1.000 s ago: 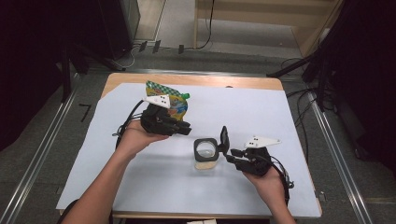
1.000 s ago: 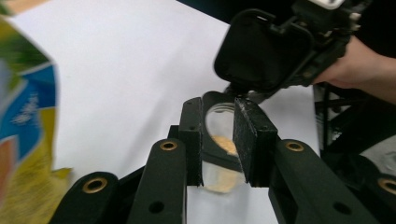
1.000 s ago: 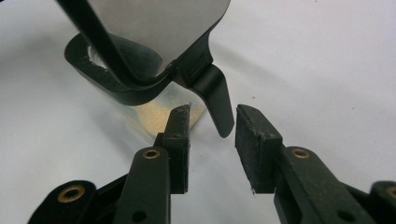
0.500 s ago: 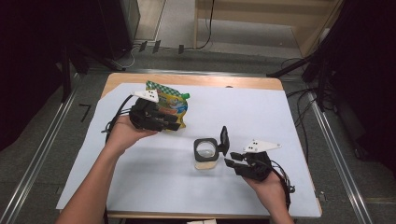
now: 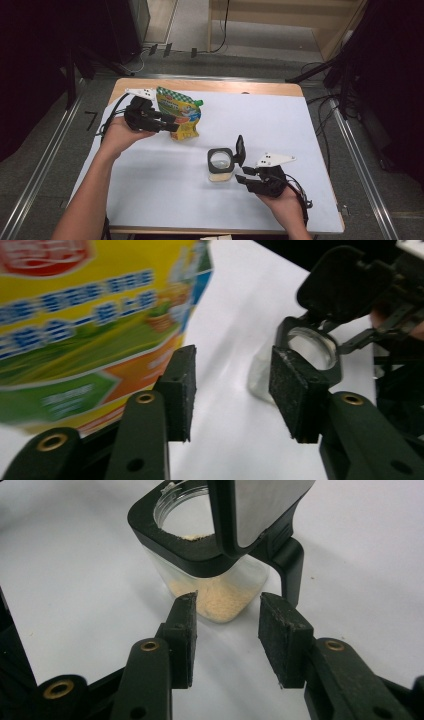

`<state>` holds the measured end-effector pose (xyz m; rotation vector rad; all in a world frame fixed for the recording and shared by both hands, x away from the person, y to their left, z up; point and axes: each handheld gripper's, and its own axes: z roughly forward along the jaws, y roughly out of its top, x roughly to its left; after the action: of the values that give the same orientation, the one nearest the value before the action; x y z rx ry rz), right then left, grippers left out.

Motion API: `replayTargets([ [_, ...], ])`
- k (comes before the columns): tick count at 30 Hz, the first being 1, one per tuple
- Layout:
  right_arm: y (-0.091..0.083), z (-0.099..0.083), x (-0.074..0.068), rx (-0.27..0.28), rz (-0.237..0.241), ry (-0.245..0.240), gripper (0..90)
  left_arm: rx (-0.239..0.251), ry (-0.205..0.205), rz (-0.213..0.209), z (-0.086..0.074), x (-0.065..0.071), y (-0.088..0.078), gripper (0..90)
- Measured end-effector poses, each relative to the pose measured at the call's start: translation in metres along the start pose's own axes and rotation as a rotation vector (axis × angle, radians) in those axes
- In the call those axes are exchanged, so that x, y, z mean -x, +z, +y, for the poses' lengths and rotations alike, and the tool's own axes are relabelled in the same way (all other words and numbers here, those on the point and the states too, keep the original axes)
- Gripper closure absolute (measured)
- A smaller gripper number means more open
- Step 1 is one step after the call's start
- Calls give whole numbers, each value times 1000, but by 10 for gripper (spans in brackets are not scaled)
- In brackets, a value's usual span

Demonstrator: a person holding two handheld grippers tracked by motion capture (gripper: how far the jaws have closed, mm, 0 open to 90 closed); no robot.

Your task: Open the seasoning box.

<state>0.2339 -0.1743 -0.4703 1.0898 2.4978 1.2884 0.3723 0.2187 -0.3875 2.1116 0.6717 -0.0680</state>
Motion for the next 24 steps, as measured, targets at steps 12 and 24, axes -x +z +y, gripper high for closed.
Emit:
replayTargets([
  [12,2,2,-8,-6,26,-24,599,0,-29,57,-7,-25,-19,506],
  [24,5,3,-16,-7,47,-47,599,-6,-45,123,-12,-47,-28,442],
])
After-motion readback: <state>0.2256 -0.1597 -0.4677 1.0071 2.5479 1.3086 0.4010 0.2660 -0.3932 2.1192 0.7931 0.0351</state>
